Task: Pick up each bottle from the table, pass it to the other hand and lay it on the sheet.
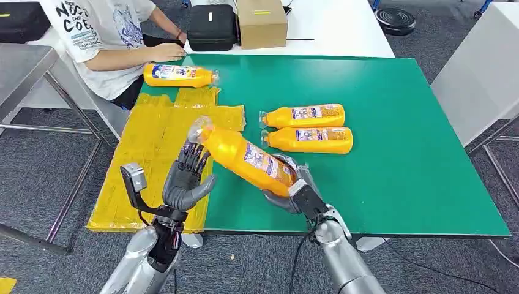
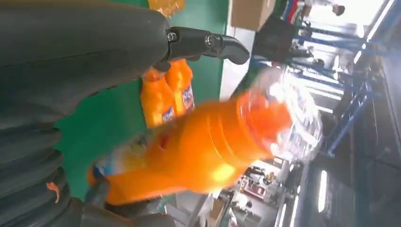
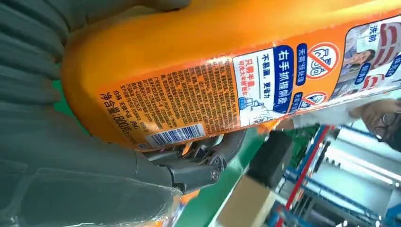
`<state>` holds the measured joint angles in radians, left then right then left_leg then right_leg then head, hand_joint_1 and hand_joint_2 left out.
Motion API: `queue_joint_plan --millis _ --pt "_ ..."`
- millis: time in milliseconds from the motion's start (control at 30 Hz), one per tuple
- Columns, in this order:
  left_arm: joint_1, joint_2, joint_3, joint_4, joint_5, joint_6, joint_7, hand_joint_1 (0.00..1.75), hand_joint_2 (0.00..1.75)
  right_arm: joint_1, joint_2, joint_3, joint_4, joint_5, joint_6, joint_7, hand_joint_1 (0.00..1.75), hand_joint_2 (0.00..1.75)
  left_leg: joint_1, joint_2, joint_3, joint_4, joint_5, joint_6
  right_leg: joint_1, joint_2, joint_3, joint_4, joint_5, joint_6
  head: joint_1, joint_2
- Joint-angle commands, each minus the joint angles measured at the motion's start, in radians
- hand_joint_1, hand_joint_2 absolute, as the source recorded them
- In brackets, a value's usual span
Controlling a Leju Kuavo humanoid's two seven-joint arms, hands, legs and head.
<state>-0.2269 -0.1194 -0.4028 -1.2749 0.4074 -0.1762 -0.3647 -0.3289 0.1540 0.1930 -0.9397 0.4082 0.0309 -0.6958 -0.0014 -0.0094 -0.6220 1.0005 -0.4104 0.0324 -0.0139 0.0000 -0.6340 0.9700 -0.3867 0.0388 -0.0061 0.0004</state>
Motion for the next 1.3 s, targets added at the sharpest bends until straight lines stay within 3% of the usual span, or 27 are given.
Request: queue_joint_plan --millis 33,700,1067,1300 --pt "-0.088 -0.003 -0.069 0.102 -0.012 -0.006 -0.003 0.0 1.75 -0.109 0.05 0.078 0.211 -0.024 0.009 -0.002 1.75 1.75 0.001 0.001 0.004 0.0 -0.001 -0.001 0.001 0.001 0.003 0.0 -0.001 -0.001 0.0 0.0" --pt "-0.109 -0.016 -0.097 0.122 -0.013 -0.012 -0.003 0.0 1.75 -0.112 0.077 0.129 0.289 -0.004 0.0 -0.002 1.75 1.75 0.0 0.001 0.005 0.0 -0.002 -0.001 0.001 0.0 0.005 0.0 -0.002 -0.001 0.0 0.0" --pt "-0.128 -0.022 -0.115 0.157 -0.016 -0.005 0.004 0.0 1.75 -0.087 0.065 0.129 0.218 -0.018 -0.009 0.0 1.75 1.75 0.001 0.0 0.007 0.0 -0.003 -0.002 0.001 -0.001 0.007 0.0 -0.003 -0.002 0.0 0.0" --pt "-0.151 -0.027 -0.121 0.214 -0.089 0.085 0.0 0.0 1.75 -0.068 0.064 0.136 0.167 -0.02 -0.005 0.005 1.75 1.75 0.0 0.0 0.004 0.0 -0.001 -0.001 0.0 -0.001 0.004 0.0 -0.001 -0.001 0.0 0.0"
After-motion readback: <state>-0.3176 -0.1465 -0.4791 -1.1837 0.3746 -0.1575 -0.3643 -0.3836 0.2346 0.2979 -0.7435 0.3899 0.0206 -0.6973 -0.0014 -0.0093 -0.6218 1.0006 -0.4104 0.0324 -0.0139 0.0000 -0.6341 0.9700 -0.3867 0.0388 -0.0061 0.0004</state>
